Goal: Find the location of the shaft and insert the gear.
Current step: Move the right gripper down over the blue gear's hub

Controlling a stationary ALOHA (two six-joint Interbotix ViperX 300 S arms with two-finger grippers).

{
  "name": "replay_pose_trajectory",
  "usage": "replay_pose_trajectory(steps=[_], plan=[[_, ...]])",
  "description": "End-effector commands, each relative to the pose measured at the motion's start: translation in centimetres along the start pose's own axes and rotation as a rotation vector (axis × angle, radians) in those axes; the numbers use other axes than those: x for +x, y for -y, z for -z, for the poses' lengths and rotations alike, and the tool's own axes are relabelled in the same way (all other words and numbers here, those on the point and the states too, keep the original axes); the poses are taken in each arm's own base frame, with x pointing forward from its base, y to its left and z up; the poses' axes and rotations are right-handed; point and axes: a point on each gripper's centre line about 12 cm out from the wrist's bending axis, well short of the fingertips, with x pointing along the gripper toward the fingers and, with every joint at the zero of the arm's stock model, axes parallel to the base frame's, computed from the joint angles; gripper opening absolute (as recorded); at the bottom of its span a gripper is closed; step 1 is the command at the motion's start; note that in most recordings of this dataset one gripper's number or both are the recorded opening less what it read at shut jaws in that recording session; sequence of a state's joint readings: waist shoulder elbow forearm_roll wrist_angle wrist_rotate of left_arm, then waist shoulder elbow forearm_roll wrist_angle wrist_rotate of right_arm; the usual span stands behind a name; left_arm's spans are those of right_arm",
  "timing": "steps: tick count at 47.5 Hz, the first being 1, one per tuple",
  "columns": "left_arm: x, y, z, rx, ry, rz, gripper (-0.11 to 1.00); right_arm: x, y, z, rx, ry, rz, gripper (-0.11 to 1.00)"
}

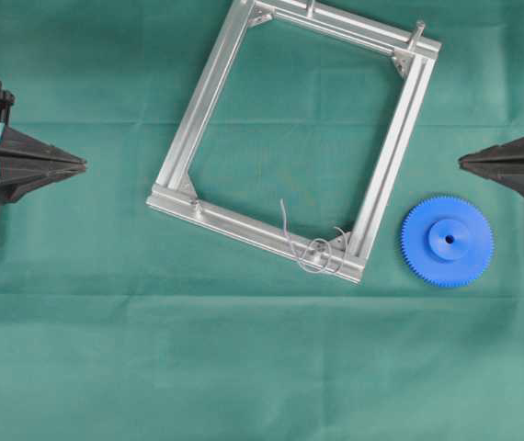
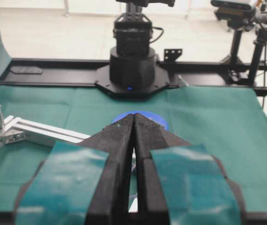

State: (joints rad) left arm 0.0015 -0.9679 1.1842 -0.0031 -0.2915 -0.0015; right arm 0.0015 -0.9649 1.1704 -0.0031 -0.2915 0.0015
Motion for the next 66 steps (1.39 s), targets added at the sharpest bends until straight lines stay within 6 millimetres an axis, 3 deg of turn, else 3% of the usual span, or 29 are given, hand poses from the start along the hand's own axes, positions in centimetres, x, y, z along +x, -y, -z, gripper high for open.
replay_pose_trajectory(steps=[1,5,16,21,24,31,36,66], plan=[[0.4,-0.1,-1.0,-0.004,0.005,-0.006,0.01,0.2,0.1,-0.4,0.004,0.005,0.007,0.0],[0.5,-0.1,-0.9,-0.01,-0.012,-0.008,0.01,0.3,0.1,-0.2,0.006,-0.057,0.007,0.07],[0.5,-0.1,-0.8,-0.01,-0.02,-0.007,0.01,0.4,0.1,-0.1,0.04,-0.231,0.011,0.12],[0.5,-0.1,-0.6,-0.013,-0.034,-0.007,0.01,0.1,0.1,-0.5,0.052,-0.256,0.013,0.22],[0.5,-0.1,-0.5,-0.013,-0.043,-0.007,0.01,-0.1,0.1,-0.5,0.06,-0.274,0.015,0.34],[0.5,-0.1,-0.4,-0.012,-0.049,-0.008,0.01,-0.6,0.1,-0.5,0.101,-0.337,0.023,0.75],[0.5,-0.1,-0.4,-0.009,-0.048,-0.008,0.01,-0.8,0.1,-0.3,0.126,-0.381,0.03,0.92],[0.5,-0.7,-0.5,-0.007,-0.043,-0.036,0.01,-2.3,0.1,2.5,0.162,-0.734,0.065,0.93]])
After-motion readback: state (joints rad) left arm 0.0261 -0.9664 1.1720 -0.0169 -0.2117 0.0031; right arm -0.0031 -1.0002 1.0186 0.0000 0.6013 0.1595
